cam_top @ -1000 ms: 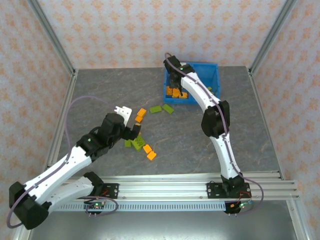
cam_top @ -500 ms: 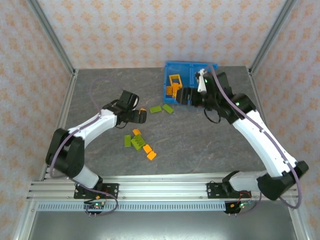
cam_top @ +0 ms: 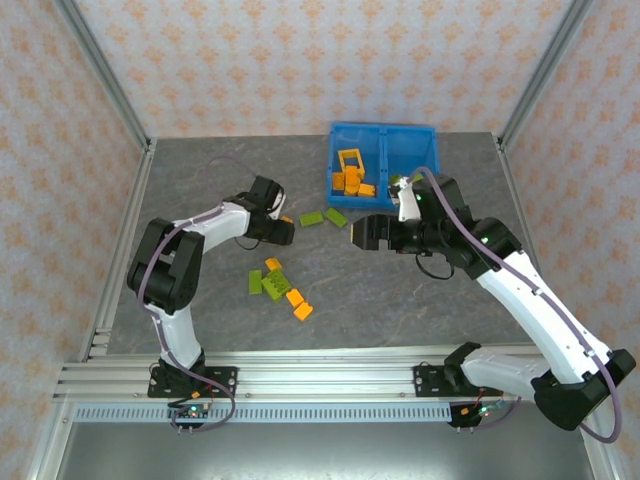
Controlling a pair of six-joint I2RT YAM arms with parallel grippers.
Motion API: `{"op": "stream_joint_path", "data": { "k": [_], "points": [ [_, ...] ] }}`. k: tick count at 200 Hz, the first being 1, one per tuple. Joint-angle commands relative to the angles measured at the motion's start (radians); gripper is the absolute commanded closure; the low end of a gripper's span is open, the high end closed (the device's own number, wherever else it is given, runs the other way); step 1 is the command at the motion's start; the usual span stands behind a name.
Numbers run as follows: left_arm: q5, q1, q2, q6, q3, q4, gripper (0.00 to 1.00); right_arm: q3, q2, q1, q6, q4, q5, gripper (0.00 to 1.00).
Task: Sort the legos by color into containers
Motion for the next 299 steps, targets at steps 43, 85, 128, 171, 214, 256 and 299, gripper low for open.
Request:
{"op": "stream_joint_path", "data": {
  "k": [43, 85, 128, 171, 214, 256, 299],
  "points": [
    [0.039, 0.005, 0.061, 0.029, 0.027, -0.006, 0.42, -0.013, 0.021, 0.005, 0.02, 0.019, -0.018, 0.07],
    [0.028, 0.005, 0.019, 0.005, -0.012, -0.01, 0.59, -0.002, 0.023, 0.004, 0.056, 0.022, 0.038, 0.07],
    [0.048, 0.002, -0.176, -0.046, -0.048, -0.023, 0.62, 0.008, -0.002, 0.004, 0.102, 0.013, 0.158, 0.06],
    [0.073, -0.088, -0.323, -0.093, 0.071, -0.01, 0.62, 0.009, -0.042, 0.004, 0.147, 0.026, 0.239, 0.06],
    [-0.007, -0.24, -0.112, -0.037, 0.426, 0.02, 0.61, -0.028, -0.12, 0.004, 0.189, 0.043, 0.351, 0.05],
    [-0.115, -0.259, 0.25, -0.06, 0.794, 0.028, 0.61, -0.066, -0.193, 0.005, 0.229, 0.031, 0.371, 0.05],
    [-0.191, -0.259, 0.569, -0.07, 1.223, -0.042, 0.57, -0.071, -0.231, 0.005, 0.218, 0.004, 0.395, 0.05]
  ]
}}
